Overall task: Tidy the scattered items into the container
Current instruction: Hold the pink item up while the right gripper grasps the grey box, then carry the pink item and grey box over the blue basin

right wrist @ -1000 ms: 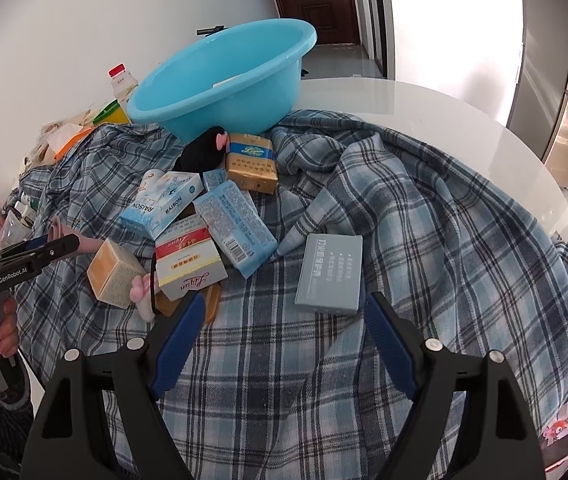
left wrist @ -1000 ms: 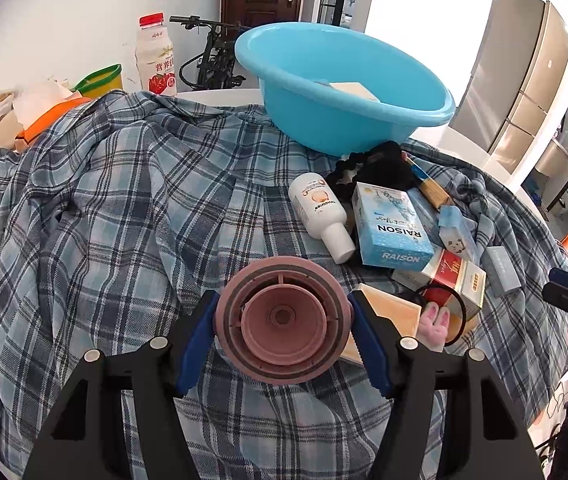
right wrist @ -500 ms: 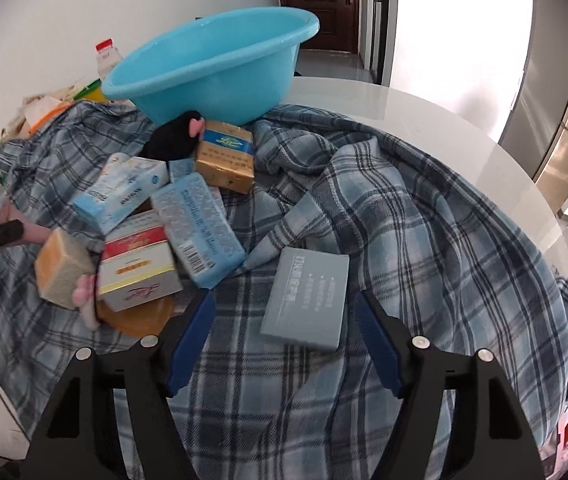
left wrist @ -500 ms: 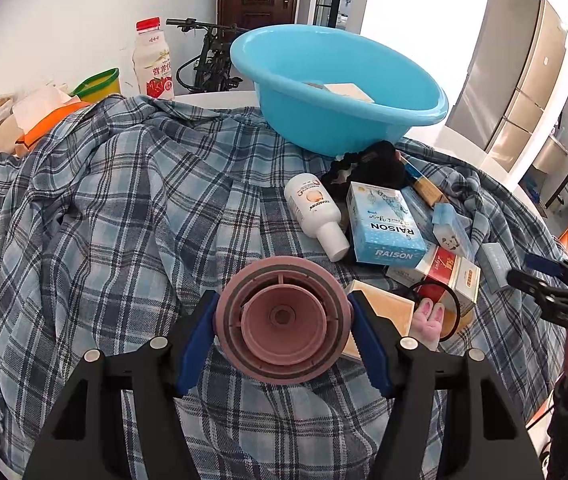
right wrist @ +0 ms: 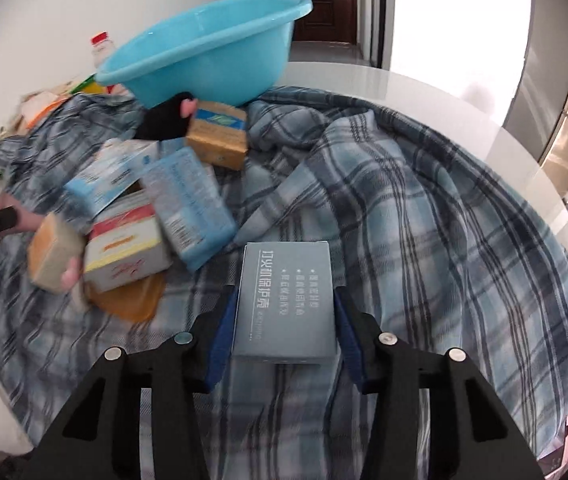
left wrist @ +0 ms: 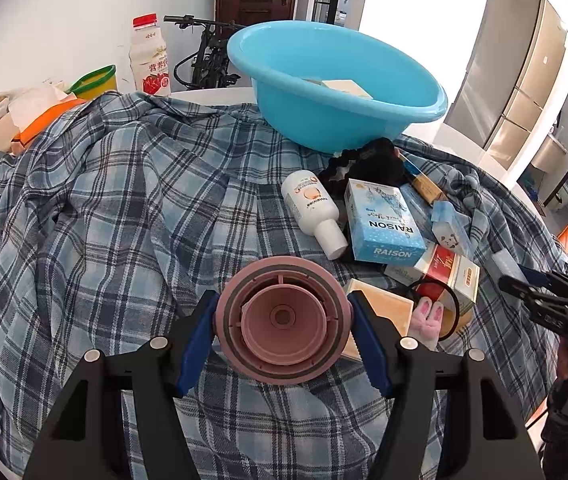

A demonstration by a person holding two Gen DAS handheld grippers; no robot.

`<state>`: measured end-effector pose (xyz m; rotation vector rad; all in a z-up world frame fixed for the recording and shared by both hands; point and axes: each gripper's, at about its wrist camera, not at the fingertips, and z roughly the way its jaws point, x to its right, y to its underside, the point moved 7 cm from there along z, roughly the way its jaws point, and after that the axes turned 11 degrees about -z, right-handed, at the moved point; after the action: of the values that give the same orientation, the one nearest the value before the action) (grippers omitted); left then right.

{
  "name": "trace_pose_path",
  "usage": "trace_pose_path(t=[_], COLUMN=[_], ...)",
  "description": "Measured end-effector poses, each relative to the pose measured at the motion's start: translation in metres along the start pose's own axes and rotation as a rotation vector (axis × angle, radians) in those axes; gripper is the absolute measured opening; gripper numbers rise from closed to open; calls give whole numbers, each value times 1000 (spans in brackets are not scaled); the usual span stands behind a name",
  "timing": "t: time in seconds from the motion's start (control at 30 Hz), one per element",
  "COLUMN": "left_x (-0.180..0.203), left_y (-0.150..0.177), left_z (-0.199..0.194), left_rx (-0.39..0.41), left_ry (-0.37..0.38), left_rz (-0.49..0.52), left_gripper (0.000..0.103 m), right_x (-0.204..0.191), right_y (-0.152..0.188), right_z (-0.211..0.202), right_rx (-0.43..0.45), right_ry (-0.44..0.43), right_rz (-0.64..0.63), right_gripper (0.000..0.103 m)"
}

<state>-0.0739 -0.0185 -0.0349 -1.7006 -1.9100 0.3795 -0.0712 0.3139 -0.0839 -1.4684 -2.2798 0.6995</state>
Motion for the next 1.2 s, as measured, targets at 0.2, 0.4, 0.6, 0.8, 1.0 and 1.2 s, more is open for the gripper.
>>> trace_pose_path(t=[0.2,0.4,0.6,0.8,1.0,1.2], left_x=[6,8,6,11,20,40], left_y=[4,4,1,-14,-42,-75], left_z=[-2,-7,-15,-29,-41,-54], left_rx=[2,12,32,65,112,164], left_ry=[13,12,6,12,9,31], left_rz=[7,17,11,27,35,62], left_gripper=[67,67,67,67,67,67], right_x=[-12,-17,-24,-22,-25,-30], right_y=[15,10,0,-17,-53,-95], right_z=[-14,-18,-24,-36,-54,-66], right_rx=[-5,16,33,75,155,208], right_ry=[-32,-31,-32,-17,-15,-40], right_rz=[3,3,-26,-35,-66,-94], right_gripper=[46,46,46,46,46,46])
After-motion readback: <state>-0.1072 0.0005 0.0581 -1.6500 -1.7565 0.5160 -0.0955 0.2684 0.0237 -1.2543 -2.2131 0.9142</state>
